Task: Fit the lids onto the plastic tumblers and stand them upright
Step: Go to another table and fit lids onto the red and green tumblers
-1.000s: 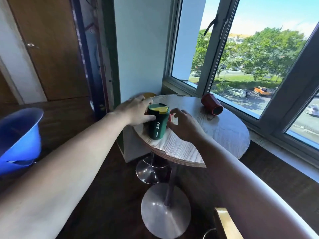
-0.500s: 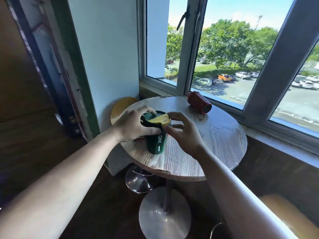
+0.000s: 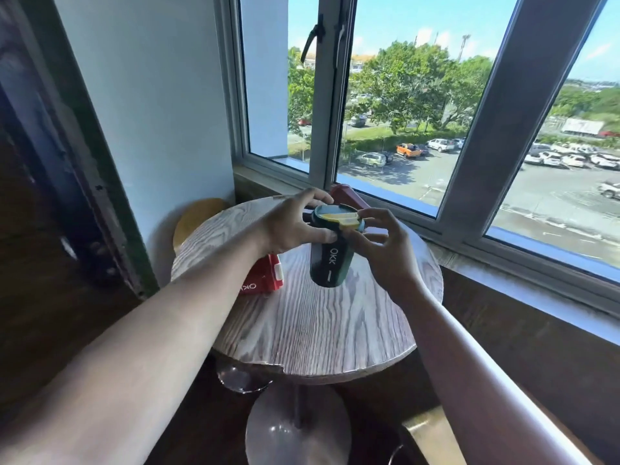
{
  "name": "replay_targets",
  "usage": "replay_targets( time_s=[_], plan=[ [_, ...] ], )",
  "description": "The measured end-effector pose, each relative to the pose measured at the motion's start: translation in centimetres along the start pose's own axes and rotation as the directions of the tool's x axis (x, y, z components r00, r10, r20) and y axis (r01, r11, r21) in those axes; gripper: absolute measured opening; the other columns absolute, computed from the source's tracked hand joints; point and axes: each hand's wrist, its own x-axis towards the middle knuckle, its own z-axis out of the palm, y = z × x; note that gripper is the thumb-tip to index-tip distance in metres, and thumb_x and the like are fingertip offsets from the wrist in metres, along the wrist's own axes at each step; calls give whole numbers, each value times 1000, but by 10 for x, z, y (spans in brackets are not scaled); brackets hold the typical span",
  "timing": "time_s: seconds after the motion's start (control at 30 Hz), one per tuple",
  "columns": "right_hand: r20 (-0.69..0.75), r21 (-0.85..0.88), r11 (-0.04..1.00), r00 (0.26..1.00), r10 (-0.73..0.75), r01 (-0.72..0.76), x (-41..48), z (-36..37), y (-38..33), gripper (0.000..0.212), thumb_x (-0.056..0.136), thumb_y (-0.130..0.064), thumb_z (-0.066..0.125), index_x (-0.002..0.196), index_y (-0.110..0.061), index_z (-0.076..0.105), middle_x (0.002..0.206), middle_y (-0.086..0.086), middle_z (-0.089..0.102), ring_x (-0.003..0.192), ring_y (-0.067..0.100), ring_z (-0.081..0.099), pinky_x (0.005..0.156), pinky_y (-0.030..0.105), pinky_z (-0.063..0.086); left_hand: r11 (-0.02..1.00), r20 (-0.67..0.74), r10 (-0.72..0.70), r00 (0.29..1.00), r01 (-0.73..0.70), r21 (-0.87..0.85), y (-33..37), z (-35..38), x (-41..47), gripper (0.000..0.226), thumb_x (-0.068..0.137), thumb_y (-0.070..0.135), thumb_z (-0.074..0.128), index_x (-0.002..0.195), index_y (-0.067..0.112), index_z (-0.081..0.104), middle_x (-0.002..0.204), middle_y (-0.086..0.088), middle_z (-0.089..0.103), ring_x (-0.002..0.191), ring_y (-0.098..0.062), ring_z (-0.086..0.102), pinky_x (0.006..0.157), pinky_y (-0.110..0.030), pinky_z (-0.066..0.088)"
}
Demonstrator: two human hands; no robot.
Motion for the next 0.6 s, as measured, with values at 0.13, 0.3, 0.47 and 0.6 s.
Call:
replay_targets(
  time_s=[0.13, 0.3, 0.47, 0.6],
  plan=[
    [-13, -2, 1000, 1000, 23, -23, 13, -4, 18, 28, 76, -29, 84, 93, -37, 62, 99, -13, 70, 87, 15, 72, 70, 29, 56, 999, 48, -54, 997, 54, -6, -9, 7, 24, 62, 80, 21, 82, 132, 20, 48, 140, -6, 54, 123, -22, 52, 96, -34, 43],
    [21, -47, 998, 999, 30, -29, 26, 0, 29, 29, 77, -29, 83, 100, -30, 65, 92, -16, 70, 87, 12, 72, 76, 33, 59, 995, 52, -99, 994, 99, 9, -16, 6, 35, 68, 80, 18, 82, 137, 14, 45, 136, -6, 55, 120, -17, 49, 88, -23, 40],
    [99, -69, 997, 994, 36, -29, 31, 3, 37, 32, 80, -26, 81, 107, -29, 65, 95, -19, 69, 90, 12, 73, 75, 28, 58, 991, 42, -127, 991, 125, 36, -26, 10, 34, 73, 76, 25, 86, 136, 17, 45, 136, -9, 57, 115, -22, 58, 100, -37, 49],
    [100, -84, 996, 995, 5, 3, 30, 5, 40, 30, 84, -26, 77, 109, -31, 62, 97, -20, 66, 90, 8, 70, 71, 19, 55, 992, 19, -103, 995, 101, 76, -29, 12, 34, 75, 77, 32, 83, 139, 18, 44, 141, -10, 54, 118, -20, 54, 96, -31, 45]
  ],
)
